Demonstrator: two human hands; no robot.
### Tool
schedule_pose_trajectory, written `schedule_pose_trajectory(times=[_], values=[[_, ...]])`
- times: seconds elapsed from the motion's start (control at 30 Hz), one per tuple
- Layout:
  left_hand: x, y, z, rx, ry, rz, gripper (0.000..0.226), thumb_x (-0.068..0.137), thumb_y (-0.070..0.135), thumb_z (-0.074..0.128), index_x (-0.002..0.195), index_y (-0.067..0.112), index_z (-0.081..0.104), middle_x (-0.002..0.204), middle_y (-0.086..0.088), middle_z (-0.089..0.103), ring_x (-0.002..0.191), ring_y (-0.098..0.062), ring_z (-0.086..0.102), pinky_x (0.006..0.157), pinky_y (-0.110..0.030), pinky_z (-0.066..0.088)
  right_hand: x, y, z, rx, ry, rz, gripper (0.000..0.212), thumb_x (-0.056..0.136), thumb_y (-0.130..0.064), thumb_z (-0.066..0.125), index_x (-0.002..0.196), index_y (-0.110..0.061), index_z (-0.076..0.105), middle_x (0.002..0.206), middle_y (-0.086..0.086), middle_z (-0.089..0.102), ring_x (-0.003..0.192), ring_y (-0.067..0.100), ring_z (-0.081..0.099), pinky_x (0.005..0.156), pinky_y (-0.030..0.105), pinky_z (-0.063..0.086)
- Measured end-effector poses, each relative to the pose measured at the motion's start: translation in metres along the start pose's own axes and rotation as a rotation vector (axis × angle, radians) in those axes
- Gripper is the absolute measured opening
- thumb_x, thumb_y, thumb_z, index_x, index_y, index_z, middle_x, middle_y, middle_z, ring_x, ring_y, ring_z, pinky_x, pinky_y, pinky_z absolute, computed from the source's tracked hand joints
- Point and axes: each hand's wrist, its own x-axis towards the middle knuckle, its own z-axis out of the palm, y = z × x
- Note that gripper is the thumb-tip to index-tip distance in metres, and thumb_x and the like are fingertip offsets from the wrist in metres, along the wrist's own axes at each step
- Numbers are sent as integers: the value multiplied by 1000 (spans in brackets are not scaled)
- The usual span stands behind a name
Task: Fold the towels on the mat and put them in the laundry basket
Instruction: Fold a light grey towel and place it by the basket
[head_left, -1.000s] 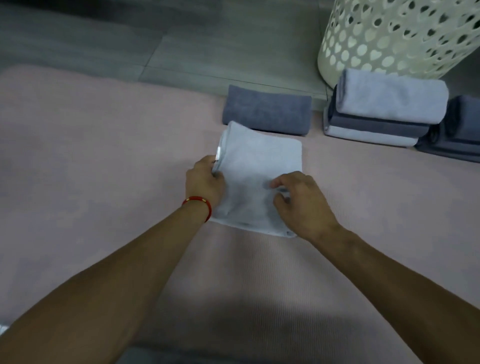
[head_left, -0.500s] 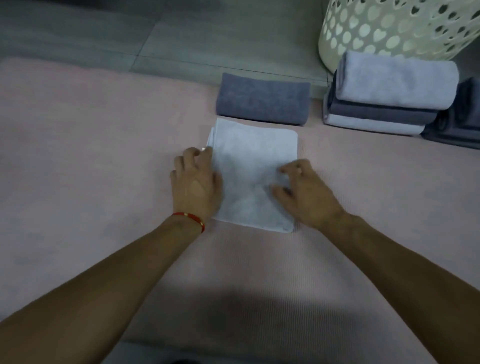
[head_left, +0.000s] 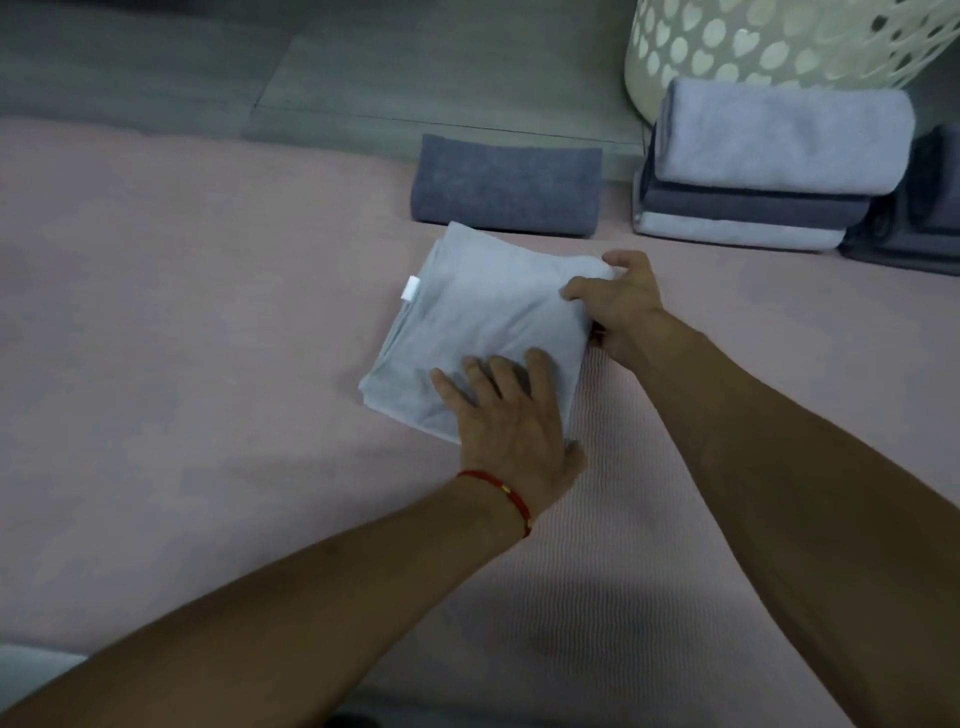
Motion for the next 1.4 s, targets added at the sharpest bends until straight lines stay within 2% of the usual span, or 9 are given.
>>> schedule_pose_trajectory(times=[0.23, 0.33, 0.43, 0.53, 0.63, 0.8, 1.0, 1.27, 1.4], values=[[-39, -8, -7, 62, -65, 235, 87, 77, 14, 72, 152, 10, 30, 136, -25, 47, 126, -48, 48, 97, -68, 42, -84, 43, -88, -185, -61, -25, 57, 88, -20, 75, 126, -26, 34, 114, 16, 58, 70, 31, 67, 62, 50, 63], [-64, -38, -3, -79, -165, 425, 88, 84, 1, 60, 155, 21, 14, 149, -11, 31, 138, -38, 31, 111, -60, 30, -124, 63, -130, -616, -223, -277, 73, 86, -55, 72, 141, -32, 30, 130, 5, 54, 101, 22, 67, 85, 43, 60], [-79, -67, -14, -110, -280, 539, 85, 95, 0, 50, 156, 31, 0, 161, -5, 21, 149, -28, 18, 121, -47, 19, -152, 80, -147, -1013, -498, -844, 102, 73, -79, 66, 156, -39, 23, 162, -7, 23, 148, 18, 27, 119, 44, 32], [-90, -89, -19, -195, -446, 611, 75, 100, 3, 39, 158, 32, 1, 166, 0, 12, 154, -21, 6, 125, -39, 9, -161, 102, -133, -1274, -625, -1143, 105, 74, -65, 75, 159, -32, 24, 167, 0, 22, 153, 22, 24, 123, 46, 22], [-99, -109, -22, -330, -548, 622, 68, 95, 16, 39, 155, 38, 14, 161, 4, 27, 147, -15, 25, 122, -26, 20, -164, 113, -124, -1205, -671, -1077, 79, 78, -39, 77, 149, -28, 45, 142, -3, 60, 123, 17, 61, 102, 41, 53], [-97, -144, -28, -740, -317, 339, 35, 85, 6, 70, 111, 29, 67, 95, 17, 69, 86, 4, 63, 75, -12, 46, -159, 78, -118, -1079, -867, -623, 37, 93, -33, 68, 127, -44, 57, 112, -22, 64, 96, -5, 61, 83, 12, 45], [-85, -147, -4, -1081, -71, -159, 7, 92, 28, 71, 97, 26, 67, 86, 11, 71, 76, -3, 64, 65, -19, 51, -141, 60, -107, -676, -557, -466, 28, 92, -51, 64, 109, -29, 68, 101, -12, 72, 89, 5, 69, 77, 28, 58], [-48, -129, 11, -730, 148, -264, 42, 91, 54, 61, 88, 13, 59, 78, -1, 62, 73, -21, 59, 64, -33, 48, -138, 88, -66, -1135, 82, -699, 44, 102, -41, 42, 118, -5, 61, 108, 15, 58, 92, 34, 60, 70, 39, 49], [-41, -132, 15, -634, 131, -246, 40, 93, 59, 54, 91, 19, 57, 80, -2, 64, 75, -25, 61, 67, -39, 54, -156, 95, -45, -1351, 54, -973, 56, 103, -45, 28, 143, -14, 50, 146, 16, 48, 132, 37, 46, 112, 59, 31]])
